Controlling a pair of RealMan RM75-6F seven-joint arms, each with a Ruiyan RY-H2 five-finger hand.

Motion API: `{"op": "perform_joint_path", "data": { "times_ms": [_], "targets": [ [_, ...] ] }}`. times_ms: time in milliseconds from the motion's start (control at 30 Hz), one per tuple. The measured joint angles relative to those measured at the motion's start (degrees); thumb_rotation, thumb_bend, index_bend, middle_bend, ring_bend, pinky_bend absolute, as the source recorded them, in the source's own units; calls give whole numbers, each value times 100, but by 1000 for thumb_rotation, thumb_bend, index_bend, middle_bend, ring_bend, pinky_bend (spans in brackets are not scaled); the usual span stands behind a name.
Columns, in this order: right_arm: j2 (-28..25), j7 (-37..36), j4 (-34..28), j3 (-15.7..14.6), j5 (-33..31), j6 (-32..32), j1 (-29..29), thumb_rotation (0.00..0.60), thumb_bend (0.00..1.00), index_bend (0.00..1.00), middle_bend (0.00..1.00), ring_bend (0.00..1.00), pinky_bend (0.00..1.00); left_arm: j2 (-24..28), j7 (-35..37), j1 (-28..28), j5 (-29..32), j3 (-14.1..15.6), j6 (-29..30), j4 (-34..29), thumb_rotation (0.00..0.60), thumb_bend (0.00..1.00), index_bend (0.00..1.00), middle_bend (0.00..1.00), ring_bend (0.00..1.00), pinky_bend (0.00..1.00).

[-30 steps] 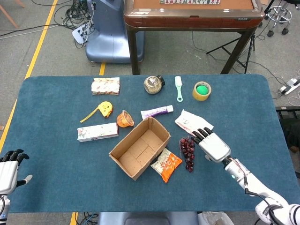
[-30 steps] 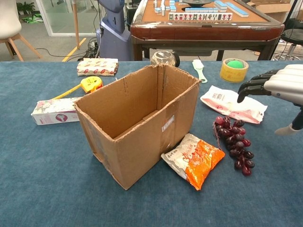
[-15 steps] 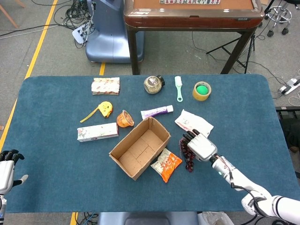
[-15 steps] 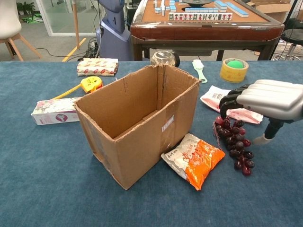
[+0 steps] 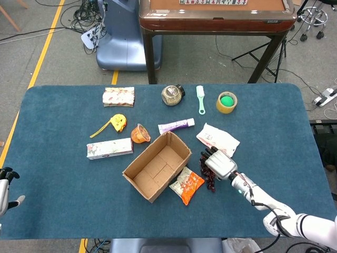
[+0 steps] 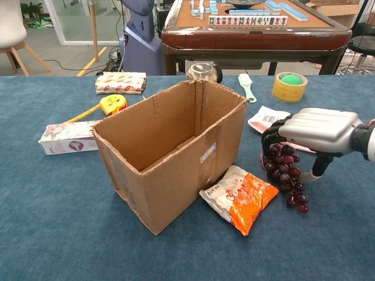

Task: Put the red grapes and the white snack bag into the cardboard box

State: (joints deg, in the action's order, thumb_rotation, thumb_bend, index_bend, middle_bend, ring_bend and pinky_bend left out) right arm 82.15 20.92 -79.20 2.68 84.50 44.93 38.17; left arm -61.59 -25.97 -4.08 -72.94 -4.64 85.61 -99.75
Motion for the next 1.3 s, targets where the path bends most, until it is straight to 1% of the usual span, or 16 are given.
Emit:
{"op": "perform_joint_path", "data": {
  "times_ms": [67, 133, 300, 633, 800, 933, 1067, 1300],
  "targets": [
    [20, 48, 26, -6, -8, 49, 1, 600, 387, 361, 343, 230, 311, 10, 26, 3, 29, -14, 5, -34, 600, 55, 412, 274, 210, 361],
    [57, 116, 70, -15, -10, 125, -10, 600, 410, 393, 380, 273, 343, 22, 46, 2, 39, -19, 7, -65, 600, 55, 412, 275, 211, 361],
    [204, 220, 217, -60, -34, 288, -42, 600, 432, 513, 483, 389, 436, 25, 1, -7, 39, 6, -13, -74, 600, 55, 413, 275, 211, 361],
    [243, 120, 270, -99, 40, 589, -80, 600, 449, 673, 607, 524, 565, 34, 4, -13, 54, 11, -4, -88, 600, 55, 413, 275, 211, 361],
    [150, -37, 186, -129, 178, 847, -135, 600, 450, 706, 633, 554, 588, 28, -7, -19, 54, 18, -6, -84, 600, 56, 413, 275, 211, 361],
    [-29, -83, -53, -137, 284, 1096, -200, 600, 452, 712, 638, 559, 590, 25, -11, -22, 60, 25, -11, -79, 600, 55, 413, 275, 211, 361],
    [-282, -63, -400, -135, 402, 1384, -284, 600, 452, 725, 648, 567, 600, 21, -12, -27, 69, 28, -20, -68, 600, 55, 413, 276, 211, 361],
    [-804, 63, -1227, -99, 710, 1937, -436, 600, 454, 726, 649, 568, 600, 6, -15, -35, 89, 30, -29, -45, 600, 55, 413, 275, 211, 361]
  ]
}}
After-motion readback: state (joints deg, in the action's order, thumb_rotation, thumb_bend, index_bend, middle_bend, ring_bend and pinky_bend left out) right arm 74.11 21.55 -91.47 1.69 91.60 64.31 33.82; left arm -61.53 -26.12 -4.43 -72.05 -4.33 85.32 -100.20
